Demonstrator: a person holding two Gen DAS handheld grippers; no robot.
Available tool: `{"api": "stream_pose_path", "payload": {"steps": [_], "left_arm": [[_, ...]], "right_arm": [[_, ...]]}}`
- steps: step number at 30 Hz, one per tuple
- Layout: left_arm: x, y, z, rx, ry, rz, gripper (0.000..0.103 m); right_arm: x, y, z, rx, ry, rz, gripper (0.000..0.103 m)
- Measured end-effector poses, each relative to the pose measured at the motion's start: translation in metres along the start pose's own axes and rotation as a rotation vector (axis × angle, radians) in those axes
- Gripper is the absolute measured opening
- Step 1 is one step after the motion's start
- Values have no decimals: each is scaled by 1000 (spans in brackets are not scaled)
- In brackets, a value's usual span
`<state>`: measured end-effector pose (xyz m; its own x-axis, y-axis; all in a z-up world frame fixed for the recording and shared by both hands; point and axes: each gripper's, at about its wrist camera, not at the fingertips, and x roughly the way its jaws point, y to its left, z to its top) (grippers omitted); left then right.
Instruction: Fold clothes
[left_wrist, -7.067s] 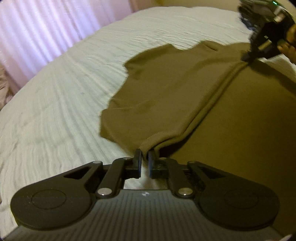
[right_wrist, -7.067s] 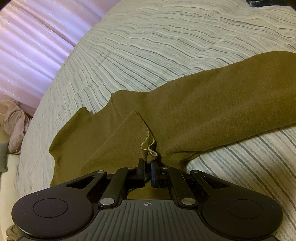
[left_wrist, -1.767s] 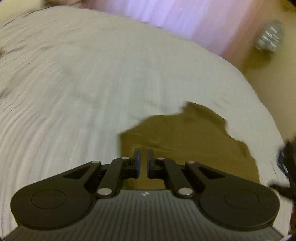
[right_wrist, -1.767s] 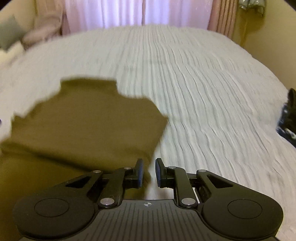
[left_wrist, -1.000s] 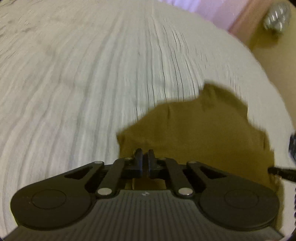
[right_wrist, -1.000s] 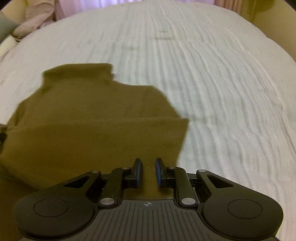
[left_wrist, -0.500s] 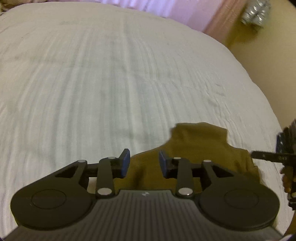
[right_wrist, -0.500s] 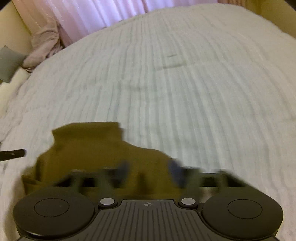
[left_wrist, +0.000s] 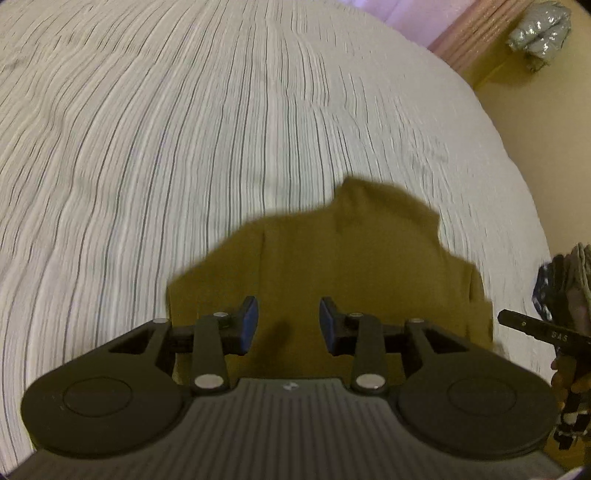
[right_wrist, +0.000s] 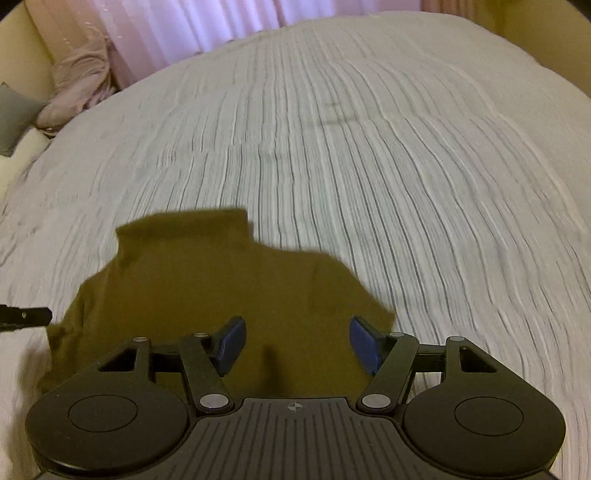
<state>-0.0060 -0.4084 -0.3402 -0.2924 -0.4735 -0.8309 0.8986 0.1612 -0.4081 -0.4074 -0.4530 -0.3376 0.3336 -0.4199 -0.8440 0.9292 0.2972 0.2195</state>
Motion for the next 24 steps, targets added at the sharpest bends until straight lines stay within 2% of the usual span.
{"api": "stream_pose_path", "payload": {"steps": [3, 5, 7, 8, 10, 13, 17, 21, 24], "left_arm": [[-12, -6, -36, 46, 15, -9, 31], [-11, -3, -64, 72, 46, 31, 31], [-13, 6, -90, 33, 108, 79, 27], [-21, 9, -101, 12, 115, 80, 27], [-42, 9, -117, 7, 92, 67, 28], [-62, -4, -133, 56, 58, 61, 29], [-59, -23, -153, 85, 65, 58, 28], [-48, -31, -206, 37, 115, 92, 27], [-60, -32, -259, -11, 145, 156, 27]], "right_arm": [[-17, 9, -33, -11, 29, -49, 66], [-19, 13, -65, -33, 100, -110, 66], [-18, 17, -98, -47, 188, -182, 66], [-24, 18, -112, -48, 213, -216, 66], [-50, 23, -128, -40, 170, -227, 66], [-78, 32, -143, -29, 110, -223, 66], [-90, 53, -154, -62, 60, -168, 66], [-83, 68, -191, -113, 151, -148, 66], [-88, 67, -231, -150, 233, -147, 66]]}}
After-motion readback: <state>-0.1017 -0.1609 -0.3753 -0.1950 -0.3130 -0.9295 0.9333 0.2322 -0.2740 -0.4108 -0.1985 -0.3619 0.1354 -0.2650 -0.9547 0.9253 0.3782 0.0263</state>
